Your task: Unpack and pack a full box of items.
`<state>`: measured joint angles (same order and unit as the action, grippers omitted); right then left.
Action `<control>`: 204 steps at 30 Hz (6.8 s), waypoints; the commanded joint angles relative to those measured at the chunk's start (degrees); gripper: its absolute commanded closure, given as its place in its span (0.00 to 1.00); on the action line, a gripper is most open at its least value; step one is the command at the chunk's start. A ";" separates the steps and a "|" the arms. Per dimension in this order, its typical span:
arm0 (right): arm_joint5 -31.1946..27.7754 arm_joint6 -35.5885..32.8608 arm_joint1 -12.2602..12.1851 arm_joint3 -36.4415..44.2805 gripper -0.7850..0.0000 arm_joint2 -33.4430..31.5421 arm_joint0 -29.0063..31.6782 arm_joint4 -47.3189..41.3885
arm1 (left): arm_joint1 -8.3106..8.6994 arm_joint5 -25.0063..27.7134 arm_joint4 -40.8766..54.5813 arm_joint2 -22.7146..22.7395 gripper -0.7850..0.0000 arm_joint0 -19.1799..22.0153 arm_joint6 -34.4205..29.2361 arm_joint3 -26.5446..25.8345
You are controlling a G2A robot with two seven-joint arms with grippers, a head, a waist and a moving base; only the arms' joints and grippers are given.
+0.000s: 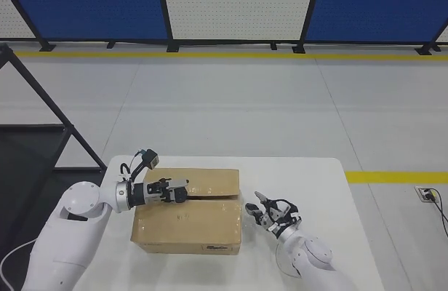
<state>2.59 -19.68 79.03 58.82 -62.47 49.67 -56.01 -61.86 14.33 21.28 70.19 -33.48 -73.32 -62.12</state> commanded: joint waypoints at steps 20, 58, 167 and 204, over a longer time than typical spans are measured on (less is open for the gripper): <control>0.19 -1.54 1.19 -2.49 0.59 -0.96 0.11 0.14 | 0.00 0.00 0.00 0.00 0.00 0.00 0.00 0.00; -0.99 8.60 0.91 10.16 0.47 -1.72 4.97 19.77 | 0.00 0.00 0.00 0.00 0.00 0.00 0.00 0.00; -4.04 6.88 6.09 0.17 1.00 -4.00 -0.60 18.14 | 0.00 0.00 0.00 0.00 0.00 0.00 0.00 0.00; -48.22 22.20 8.43 4.25 1.00 -2.93 9.12 40.67 | 0.24 -0.65 -1.56 -0.07 0.00 -1.89 2.33 -2.82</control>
<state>-45.18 2.16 87.40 63.23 -65.43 58.82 -15.98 -61.72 13.87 20.19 70.05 -35.02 -71.31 -64.36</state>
